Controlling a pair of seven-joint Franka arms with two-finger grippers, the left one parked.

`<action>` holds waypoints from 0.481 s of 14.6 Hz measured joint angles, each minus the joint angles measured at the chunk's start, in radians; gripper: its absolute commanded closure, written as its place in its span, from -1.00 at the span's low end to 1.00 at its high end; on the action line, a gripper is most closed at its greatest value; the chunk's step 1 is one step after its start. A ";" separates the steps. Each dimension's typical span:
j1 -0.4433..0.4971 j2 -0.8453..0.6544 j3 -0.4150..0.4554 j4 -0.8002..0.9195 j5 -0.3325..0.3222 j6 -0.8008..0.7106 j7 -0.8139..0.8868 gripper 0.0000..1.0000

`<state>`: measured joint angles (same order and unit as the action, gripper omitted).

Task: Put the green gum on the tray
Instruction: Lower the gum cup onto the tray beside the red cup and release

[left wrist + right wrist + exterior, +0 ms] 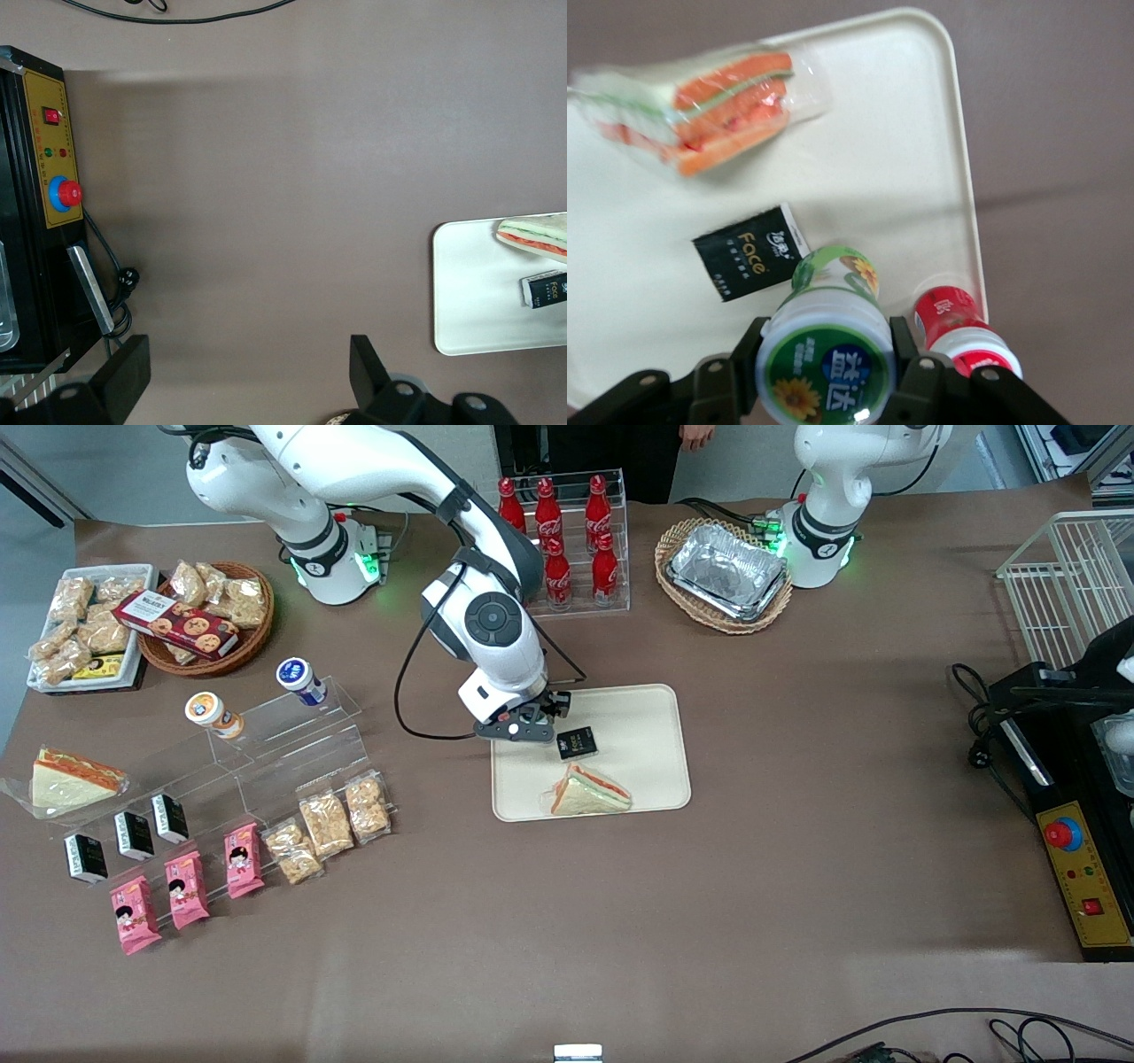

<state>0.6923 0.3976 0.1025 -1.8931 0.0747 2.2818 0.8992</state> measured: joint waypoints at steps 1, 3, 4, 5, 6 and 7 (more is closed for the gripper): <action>0.007 0.000 0.000 -0.031 -0.002 0.040 0.010 0.84; 0.017 0.001 0.000 -0.076 -0.004 0.081 0.019 0.83; 0.020 0.003 0.000 -0.089 -0.005 0.087 0.020 0.81; 0.021 0.007 0.000 -0.096 -0.012 0.092 0.020 0.75; 0.022 0.013 0.000 -0.101 -0.018 0.101 0.021 0.68; 0.023 0.021 0.000 -0.102 -0.020 0.108 0.022 0.63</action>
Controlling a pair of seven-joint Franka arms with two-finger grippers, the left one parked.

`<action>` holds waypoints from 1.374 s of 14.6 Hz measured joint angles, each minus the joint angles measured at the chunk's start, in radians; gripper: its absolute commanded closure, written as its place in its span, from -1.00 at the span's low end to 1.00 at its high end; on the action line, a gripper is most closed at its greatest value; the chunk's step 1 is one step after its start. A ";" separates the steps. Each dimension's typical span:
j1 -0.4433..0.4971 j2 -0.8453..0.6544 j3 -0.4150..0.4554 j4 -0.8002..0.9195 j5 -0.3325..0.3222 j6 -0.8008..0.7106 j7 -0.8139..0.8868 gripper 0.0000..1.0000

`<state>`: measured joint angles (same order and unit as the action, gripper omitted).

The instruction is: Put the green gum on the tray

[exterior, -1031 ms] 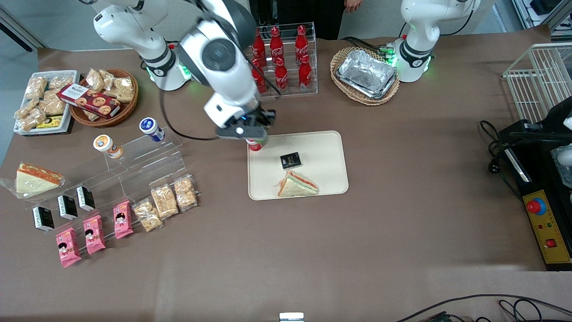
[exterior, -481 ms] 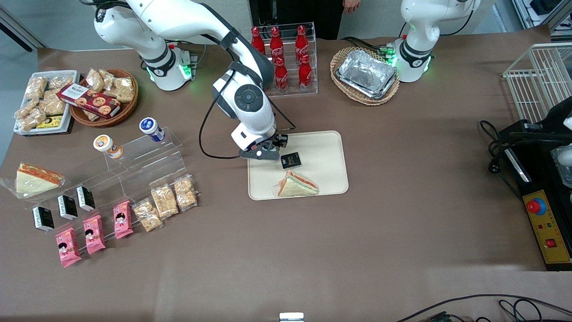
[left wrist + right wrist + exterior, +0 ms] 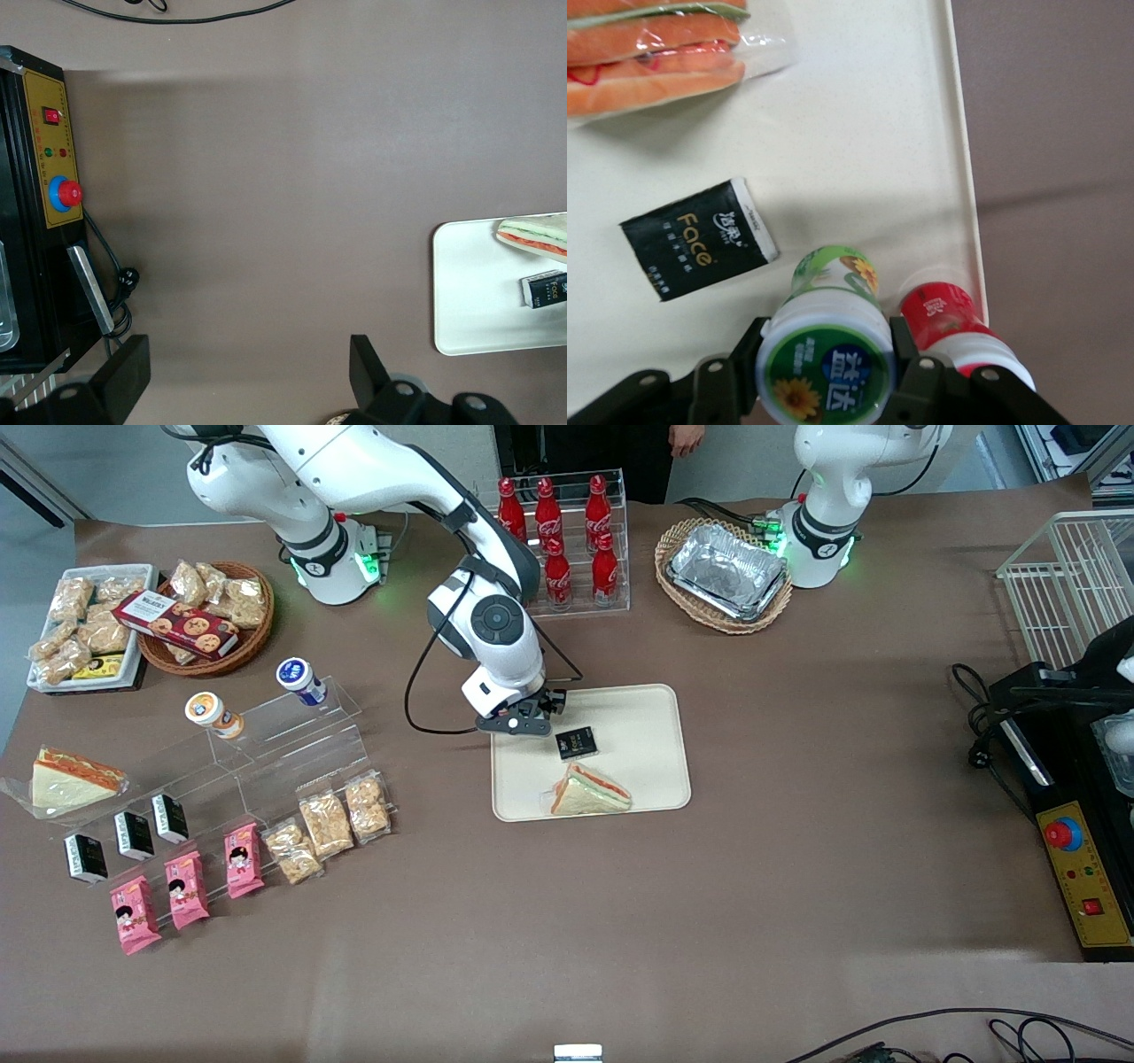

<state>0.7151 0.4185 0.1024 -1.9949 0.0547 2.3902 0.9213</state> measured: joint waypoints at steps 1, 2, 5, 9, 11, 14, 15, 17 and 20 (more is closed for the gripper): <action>0.000 0.008 0.000 0.000 0.000 0.006 0.002 0.41; 0.000 0.014 0.000 0.000 -0.001 0.014 0.007 0.41; 0.000 0.021 -0.002 0.000 -0.005 0.024 0.045 -1.00; 0.000 0.021 -0.007 0.001 -0.026 0.028 0.061 -1.00; 0.000 0.015 -0.008 0.006 -0.028 0.029 0.062 -1.00; -0.002 -0.031 -0.018 0.020 -0.054 -0.015 0.062 -1.00; -0.004 -0.060 -0.021 0.029 -0.082 -0.066 0.062 -1.00; -0.009 -0.127 -0.030 0.066 -0.111 -0.198 0.063 -1.00; -0.053 -0.232 -0.055 0.189 -0.116 -0.440 0.013 -1.00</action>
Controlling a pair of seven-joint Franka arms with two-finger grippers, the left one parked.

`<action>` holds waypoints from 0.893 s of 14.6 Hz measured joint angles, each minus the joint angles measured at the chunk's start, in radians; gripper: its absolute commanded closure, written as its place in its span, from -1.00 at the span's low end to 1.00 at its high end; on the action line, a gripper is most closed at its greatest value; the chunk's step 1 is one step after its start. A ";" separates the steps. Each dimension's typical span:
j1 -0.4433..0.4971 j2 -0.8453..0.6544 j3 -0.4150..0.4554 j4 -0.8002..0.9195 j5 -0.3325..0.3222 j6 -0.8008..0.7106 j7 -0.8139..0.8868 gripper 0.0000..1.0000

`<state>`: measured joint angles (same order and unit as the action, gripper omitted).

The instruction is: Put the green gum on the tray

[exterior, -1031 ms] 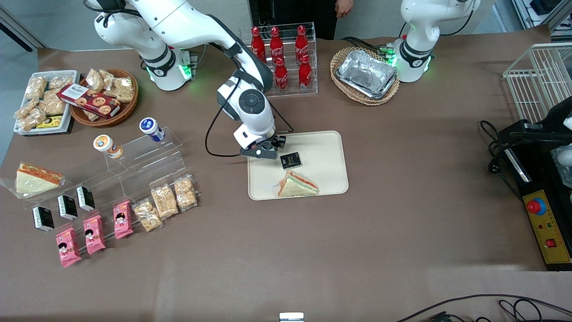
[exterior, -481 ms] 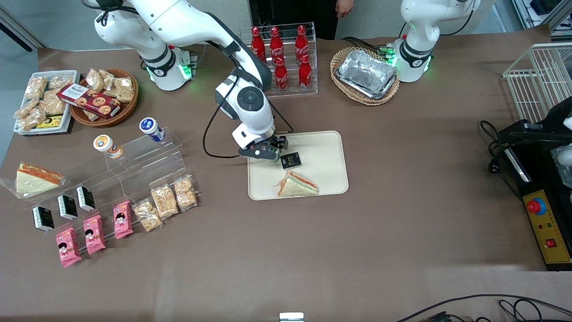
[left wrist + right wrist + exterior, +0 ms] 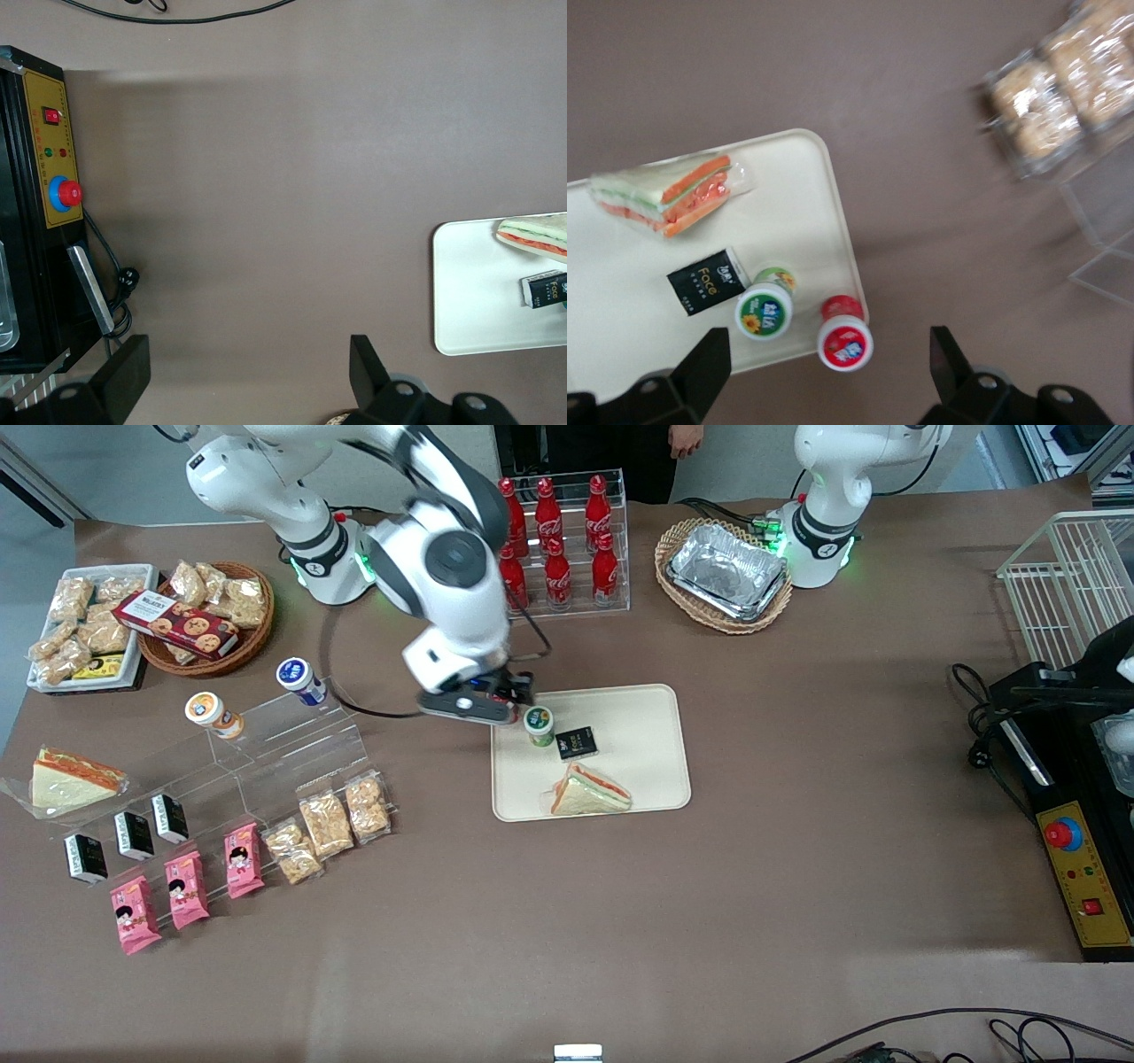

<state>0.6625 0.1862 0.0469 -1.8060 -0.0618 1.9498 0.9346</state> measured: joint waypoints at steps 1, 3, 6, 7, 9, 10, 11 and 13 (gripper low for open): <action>-0.028 -0.032 -0.003 0.037 0.000 -0.065 -0.055 -1.00; -0.110 -0.095 -0.006 0.076 0.000 -0.136 -0.183 -1.00; -0.277 -0.167 -0.011 0.083 0.002 -0.197 -0.453 -1.00; -0.335 -0.188 -0.013 0.084 0.003 -0.214 -0.530 -1.00; -0.441 -0.232 -0.020 0.085 0.004 -0.250 -0.674 -1.00; -0.476 -0.251 -0.038 0.086 0.004 -0.271 -0.752 -1.00; -0.493 -0.268 -0.065 0.088 0.004 -0.284 -0.822 -1.00; -0.498 -0.290 -0.140 0.104 0.004 -0.312 -0.898 -1.00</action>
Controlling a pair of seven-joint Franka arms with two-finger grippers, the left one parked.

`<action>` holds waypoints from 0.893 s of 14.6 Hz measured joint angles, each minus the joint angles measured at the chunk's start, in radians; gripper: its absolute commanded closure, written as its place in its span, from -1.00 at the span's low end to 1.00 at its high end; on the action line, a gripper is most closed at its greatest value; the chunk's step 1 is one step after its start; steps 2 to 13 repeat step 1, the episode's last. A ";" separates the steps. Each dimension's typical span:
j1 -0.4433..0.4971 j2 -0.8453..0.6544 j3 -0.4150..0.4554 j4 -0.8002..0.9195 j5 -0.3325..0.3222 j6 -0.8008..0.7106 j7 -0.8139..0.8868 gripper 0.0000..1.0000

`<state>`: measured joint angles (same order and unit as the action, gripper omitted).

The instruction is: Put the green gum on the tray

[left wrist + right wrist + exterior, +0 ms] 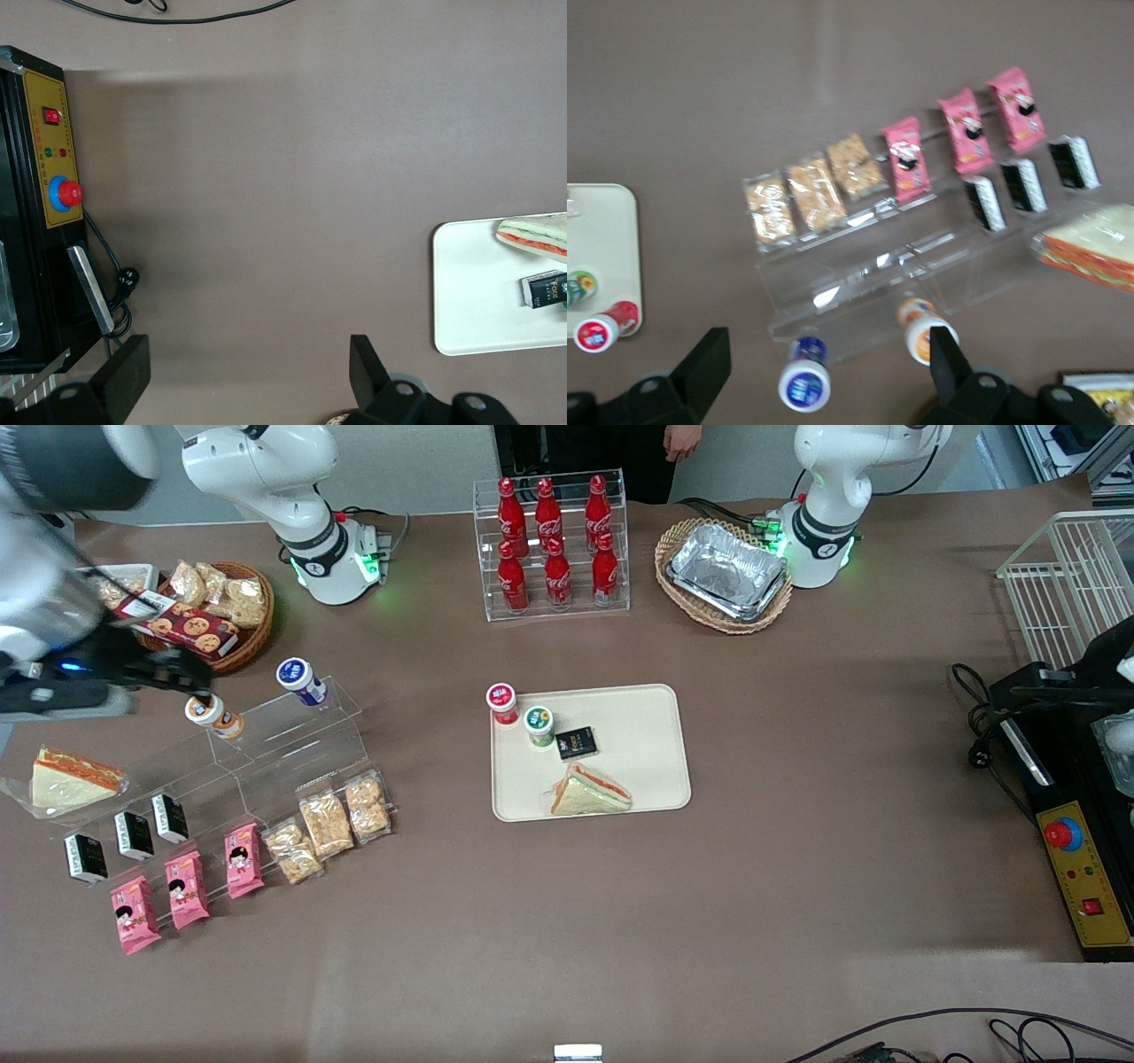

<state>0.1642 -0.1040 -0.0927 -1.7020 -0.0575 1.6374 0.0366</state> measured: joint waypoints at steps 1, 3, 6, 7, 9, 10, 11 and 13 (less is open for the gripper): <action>0.000 -0.005 -0.038 0.008 0.000 -0.022 -0.023 -1.00; 0.000 -0.005 -0.038 0.008 0.000 -0.022 -0.023 -1.00; 0.000 -0.005 -0.038 0.008 0.000 -0.022 -0.023 -1.00; 0.000 -0.005 -0.038 0.008 0.000 -0.022 -0.023 -1.00; 0.000 -0.005 -0.038 0.008 0.000 -0.022 -0.023 -1.00; 0.000 -0.005 -0.038 0.008 0.000 -0.022 -0.023 -1.00; 0.000 -0.005 -0.038 0.008 0.000 -0.022 -0.023 -1.00; 0.000 -0.005 -0.038 0.008 0.000 -0.022 -0.023 -1.00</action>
